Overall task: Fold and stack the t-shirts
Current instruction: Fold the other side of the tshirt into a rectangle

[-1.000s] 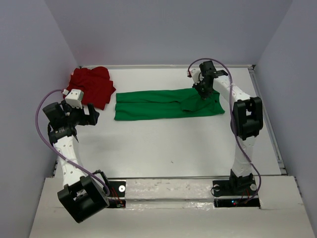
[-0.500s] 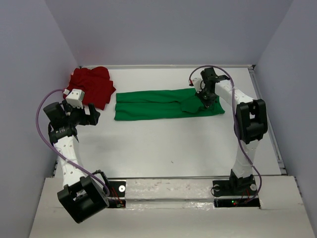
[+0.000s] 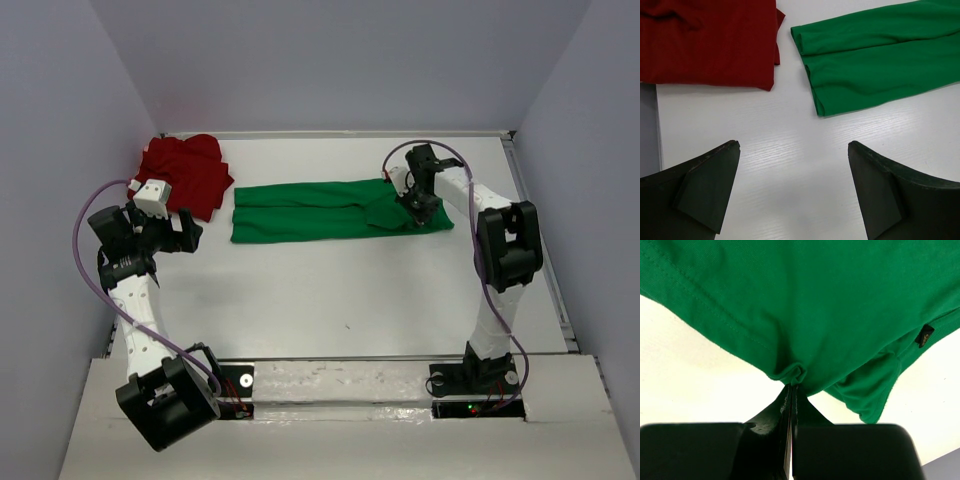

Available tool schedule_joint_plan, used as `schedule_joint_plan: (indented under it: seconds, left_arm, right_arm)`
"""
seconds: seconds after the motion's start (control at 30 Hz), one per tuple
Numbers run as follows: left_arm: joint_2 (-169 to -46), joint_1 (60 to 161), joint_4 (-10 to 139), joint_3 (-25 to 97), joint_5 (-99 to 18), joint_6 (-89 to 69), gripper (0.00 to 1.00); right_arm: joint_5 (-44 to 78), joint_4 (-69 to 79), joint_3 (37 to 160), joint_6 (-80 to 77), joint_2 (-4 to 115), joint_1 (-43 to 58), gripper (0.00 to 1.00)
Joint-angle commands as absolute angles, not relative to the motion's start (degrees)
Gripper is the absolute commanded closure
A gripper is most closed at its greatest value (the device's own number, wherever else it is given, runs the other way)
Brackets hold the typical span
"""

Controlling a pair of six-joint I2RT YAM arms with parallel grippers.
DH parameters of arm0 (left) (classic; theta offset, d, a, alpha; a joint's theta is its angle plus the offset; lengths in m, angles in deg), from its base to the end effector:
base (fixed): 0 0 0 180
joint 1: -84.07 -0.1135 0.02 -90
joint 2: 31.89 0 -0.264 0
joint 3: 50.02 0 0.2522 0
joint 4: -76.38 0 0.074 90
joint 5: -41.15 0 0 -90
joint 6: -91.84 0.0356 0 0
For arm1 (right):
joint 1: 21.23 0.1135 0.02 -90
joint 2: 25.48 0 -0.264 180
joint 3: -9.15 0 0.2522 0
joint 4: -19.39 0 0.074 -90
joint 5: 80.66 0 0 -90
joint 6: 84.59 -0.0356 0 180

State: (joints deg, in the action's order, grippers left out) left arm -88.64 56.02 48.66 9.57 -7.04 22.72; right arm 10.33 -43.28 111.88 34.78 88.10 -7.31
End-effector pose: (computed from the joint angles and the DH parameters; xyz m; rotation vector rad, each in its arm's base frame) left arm 0.2039 0.0817 0.3045 0.3326 1.8632 -0.1530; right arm 0.3924 0.0979 0.2029 -1.0561 2.6515 -0.0311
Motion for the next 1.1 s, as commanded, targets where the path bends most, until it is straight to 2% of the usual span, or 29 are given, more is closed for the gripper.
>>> schedule_joint_plan:
  seconds: [0.0, 0.07, 0.1, 0.13, 0.23, 0.33, 0.4, 0.43, 0.6, 0.73, 0.83, 0.87, 0.9, 0.93, 0.97, 1.0, 1.03, 1.07]
  left_arm:
    - [-87.43, 56.39, 49.61, 12.35, -5.87, 22.75, 0.01]
    - [-87.43, 56.38, 49.52, 12.43, -5.95, 22.84, 0.01]
    - [-87.52, 56.39, 49.52, 12.43, -5.95, 22.84, 0.01]
    - [-87.61, 56.39, 49.43, 12.43, -6.04, 22.76, 0.01]
    - [-87.69, 56.39, 49.43, 12.52, -5.96, 22.93, 0.01]
    - [-87.61, 56.47, 49.35, 12.61, -6.04, 23.02, 0.01]
    - [-87.52, 56.56, 49.17, 12.70, -6.04, 23.11, 0.01]
    - [-87.43, 56.74, 49.17, 12.70, -6.04, 23.11, 0.01]
    - [-86.91, 56.91, 48.91, 12.79, -5.60, 23.11, 0.01]
    - [-86.20, 57.26, 48.56, 12.70, -4.90, 23.28, 0.01]
    - [-86.11, 58.40, 47.85, 13.05, -4.64, 23.72, 0.01]
    - [-86.20, 58.76, 47.68, 13.22, -4.55, 23.81, 0.01]
    - [-86.64, 59.37, 47.24, 13.75, -4.64, 23.90, 0.01]
    - [-86.90, 59.63, 47.06, 14.10, -4.64, 23.98, 0.01]
    - [-87.51, 59.99, 46.80, 14.89, -4.46, 24.07, 0.03]
    - [-88.04, 60.42, 46.19, 15.33, -4.29, 24.16, 0.12]
    - [-88.48, 61.65, 45.83, 15.86, -4.46, 24.33, 0.16]
    - [-89.71, 62.44, 45.31, 16.99, -4.55, 24.51, 0.23]
  right_arm:
    - [9.60, -41.31, 111.94, 35.30, 89.13, -7.60, 0.84]
    - [9.60, -41.04, 112.11, 35.30, 90.18, -7.60, 0.73]
    - [9.60, -40.96, 112.46, 35.21, 90.45, -7.60, 0.63]
    - [9.60, -40.87, 112.55, 35.30, 90.63, -7.60, 0.59]
    - [7.78, -40.95, 112.91, 35.47, 90.72, -7.60, 0.39]
    - [6.71, -41.48, 112.99, 36.08, 89.93, -7.60, 0.35]
    - [6.53, -42.62, 113.43, 36.26, 88.70, -7.60, 0.29]
    - [6.70, -42.97, 113.70, 36.44, 86.69, -7.60, 0.21]
    - [10.82, -48.77, 118.43, 36.00, 80.35, -7.60, 0.16]
    - [9.61, -48.87, 118.36, 35.04, 74.90, -7.60, 0.16]
    - [5.48, -45.71, 115.64, 33.02, 71.21, -7.60, 0.24]
    - [4.60, -43.18, 114.59, 32.49, 70.33, -7.60, 0.32]
    - [3.12, -41.93, 113.36, 31.61, 68.67, -8.12, 0.49]
    - [2.75, -40.79, 112.13, 31.17, 67.96, -8.13, 0.56]
    - [2.75, -39.56, 110.38, 30.73, 67.52, -8.13, 0.66]
    - [2.84, -39.03, 109.58, 30.12, 66.90, -8.13, 0.76]
    - [3.01, -38.59, 108.96, 28.98, 66.90, -8.13, 0.93]
    - [3.36, -38.32, 107.99, 28.71, 66.98, -8.13, 1.00]
